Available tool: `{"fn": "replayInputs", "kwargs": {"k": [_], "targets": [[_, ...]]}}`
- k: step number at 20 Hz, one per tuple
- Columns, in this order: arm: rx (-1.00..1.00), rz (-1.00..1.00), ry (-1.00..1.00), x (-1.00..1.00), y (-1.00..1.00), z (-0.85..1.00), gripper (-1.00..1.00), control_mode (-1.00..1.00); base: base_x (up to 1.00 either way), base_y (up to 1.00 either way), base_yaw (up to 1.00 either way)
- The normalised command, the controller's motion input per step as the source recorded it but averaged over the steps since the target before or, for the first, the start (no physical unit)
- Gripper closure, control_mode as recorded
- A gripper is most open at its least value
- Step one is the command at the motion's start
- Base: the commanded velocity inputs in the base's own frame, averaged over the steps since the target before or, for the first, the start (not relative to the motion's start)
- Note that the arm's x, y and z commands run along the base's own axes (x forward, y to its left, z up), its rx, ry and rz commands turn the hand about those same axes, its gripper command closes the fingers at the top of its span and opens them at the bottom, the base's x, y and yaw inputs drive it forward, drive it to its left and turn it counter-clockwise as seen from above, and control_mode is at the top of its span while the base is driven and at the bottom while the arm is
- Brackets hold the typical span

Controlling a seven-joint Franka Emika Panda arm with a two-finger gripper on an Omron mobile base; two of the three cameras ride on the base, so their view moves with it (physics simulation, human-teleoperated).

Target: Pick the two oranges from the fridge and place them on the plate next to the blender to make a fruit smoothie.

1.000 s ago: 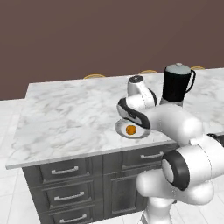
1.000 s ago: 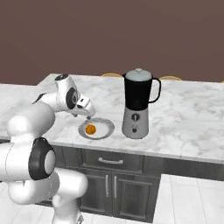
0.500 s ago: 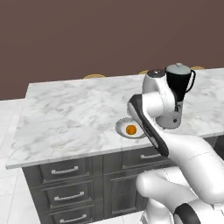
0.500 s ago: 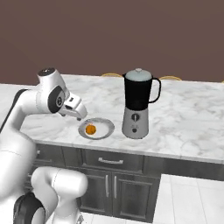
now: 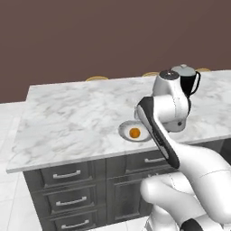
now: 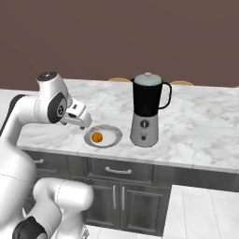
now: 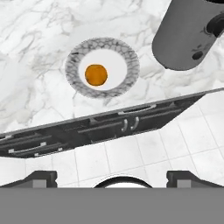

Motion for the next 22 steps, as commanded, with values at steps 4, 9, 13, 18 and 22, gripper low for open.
{"fn": "replayInputs", "kwargs": {"k": [4, 9, 13, 18, 22], "targets": [[0.0, 0.0, 0.0, 0.0, 0.0, 0.0, -1.0, 1.0, -0.96, -0.04, -0.28], [0.0, 0.0, 0.0, 0.0, 0.0, 0.0, -1.0, 1.0, -0.9, -0.17, -0.6], [0.0, 0.0, 0.0, 0.0, 0.0, 0.0, -1.0, 1.0, -0.44, -0.13, -0.77], [0.0, 0.0, 0.0, 0.0, 0.0, 0.0, -1.0, 1.0, -0.29, -0.25, -0.78], [0.0, 0.0, 0.0, 0.0, 0.0, 0.0, -1.0, 1.0, -0.02, -0.25, -0.85]]}}
